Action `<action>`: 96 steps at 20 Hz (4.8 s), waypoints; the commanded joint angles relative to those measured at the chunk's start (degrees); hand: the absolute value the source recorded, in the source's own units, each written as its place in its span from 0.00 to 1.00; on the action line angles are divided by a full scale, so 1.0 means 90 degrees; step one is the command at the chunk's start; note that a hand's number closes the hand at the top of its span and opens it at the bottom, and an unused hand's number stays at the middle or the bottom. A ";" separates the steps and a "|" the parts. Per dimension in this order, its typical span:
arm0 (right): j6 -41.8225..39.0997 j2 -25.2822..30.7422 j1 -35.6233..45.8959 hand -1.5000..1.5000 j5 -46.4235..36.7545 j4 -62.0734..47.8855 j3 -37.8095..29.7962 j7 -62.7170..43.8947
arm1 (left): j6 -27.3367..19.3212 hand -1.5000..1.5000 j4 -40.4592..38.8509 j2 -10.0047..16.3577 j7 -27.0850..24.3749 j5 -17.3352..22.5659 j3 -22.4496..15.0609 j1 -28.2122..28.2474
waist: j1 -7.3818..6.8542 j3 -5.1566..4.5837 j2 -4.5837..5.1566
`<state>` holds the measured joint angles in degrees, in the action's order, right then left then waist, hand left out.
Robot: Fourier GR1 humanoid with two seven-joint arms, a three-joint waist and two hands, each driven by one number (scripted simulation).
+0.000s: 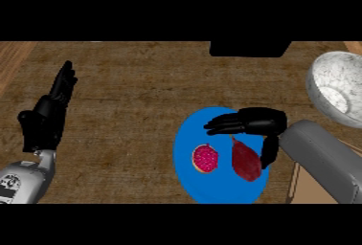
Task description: Pick the pear from the plate and place it in the bowl
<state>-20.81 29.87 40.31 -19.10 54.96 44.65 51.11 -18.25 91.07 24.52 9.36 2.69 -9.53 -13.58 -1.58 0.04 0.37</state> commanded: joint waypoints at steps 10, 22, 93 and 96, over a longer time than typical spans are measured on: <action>0.0376 -0.0917 0.0193 1.00 -0.0561 -0.0901 0.0232 0.1274 | 0.0099 0.50 -0.0002 -0.0204 0.0148 -0.0172 0.0213 -0.0010 | 0.0054 0.0001 -0.0013; 0.1005 -0.1220 -0.0394 1.00 -0.0077 -0.0935 -0.0362 -0.1813 | 0.0134 0.50 -0.0051 -0.0246 0.0008 -0.0284 0.0357 0.0241 | 0.0300 -0.0018 -0.0122; 0.4182 0.0741 0.0530 0.00 0.0139 -0.4098 -0.7728 -0.2840 | 0.0680 0.50 -0.0301 -0.0801 0.0113 -0.0767 0.0644 -0.0482 | -0.0113 0.0031 0.0113; 0.4391 0.0662 0.0501 0.00 0.0383 -0.4290 -0.8047 -0.2343 | 0.0681 0.50 -0.0177 -0.0819 0.0067 -0.0794 0.0616 -0.0299 | -0.0170 0.0034 0.0118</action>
<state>17.72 37.03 44.06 -18.17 18.95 -24.78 24.81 -12.58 90.25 16.89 10.07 -4.57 -4.68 -15.60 -3.05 0.34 1.36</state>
